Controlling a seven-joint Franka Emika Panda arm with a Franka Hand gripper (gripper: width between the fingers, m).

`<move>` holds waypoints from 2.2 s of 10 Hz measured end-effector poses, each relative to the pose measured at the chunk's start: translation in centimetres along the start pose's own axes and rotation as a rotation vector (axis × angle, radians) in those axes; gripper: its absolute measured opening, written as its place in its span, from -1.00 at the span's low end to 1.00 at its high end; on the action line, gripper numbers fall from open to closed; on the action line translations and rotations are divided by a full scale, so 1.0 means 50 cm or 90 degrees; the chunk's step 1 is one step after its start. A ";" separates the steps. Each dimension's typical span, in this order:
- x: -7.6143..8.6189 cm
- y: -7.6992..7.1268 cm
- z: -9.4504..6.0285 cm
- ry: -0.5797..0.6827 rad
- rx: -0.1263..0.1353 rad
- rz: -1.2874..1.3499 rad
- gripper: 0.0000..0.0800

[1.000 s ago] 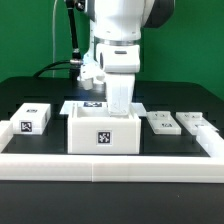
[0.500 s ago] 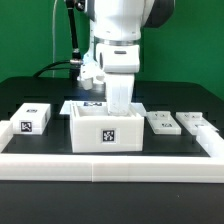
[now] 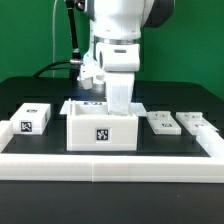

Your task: Assemble cabinet

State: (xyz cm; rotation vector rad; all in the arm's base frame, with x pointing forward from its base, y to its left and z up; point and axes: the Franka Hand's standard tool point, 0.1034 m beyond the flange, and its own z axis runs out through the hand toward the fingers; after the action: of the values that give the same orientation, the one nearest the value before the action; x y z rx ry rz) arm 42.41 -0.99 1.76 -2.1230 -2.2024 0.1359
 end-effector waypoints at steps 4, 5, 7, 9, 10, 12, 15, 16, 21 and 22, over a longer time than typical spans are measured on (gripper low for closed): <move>0.003 0.015 -0.002 0.000 -0.002 -0.002 -0.88; 0.013 0.040 -0.006 0.002 -0.011 -0.007 -0.88; 0.039 0.091 -0.013 0.008 -0.023 -0.019 -0.88; 0.064 0.130 -0.014 0.014 -0.028 -0.026 -0.88; 0.087 0.151 -0.015 0.019 -0.032 -0.017 -0.88; 0.099 0.155 -0.014 0.022 -0.035 0.000 -0.88; 0.097 0.155 -0.014 0.022 -0.035 0.002 -0.88; 0.098 0.155 -0.014 0.022 -0.035 0.004 -0.88; 0.172 0.186 -0.019 0.038 -0.057 0.008 -0.90; 0.181 0.189 -0.019 0.040 -0.056 0.007 -0.90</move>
Offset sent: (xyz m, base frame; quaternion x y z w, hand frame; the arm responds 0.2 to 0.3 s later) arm 0.0265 0.0121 -0.0082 0.0338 0.0148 -0.0296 0.9989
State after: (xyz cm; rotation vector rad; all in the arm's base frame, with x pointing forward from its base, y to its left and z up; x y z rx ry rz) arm 51.57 8.38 1.55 -2.1527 -2.2010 -0.0280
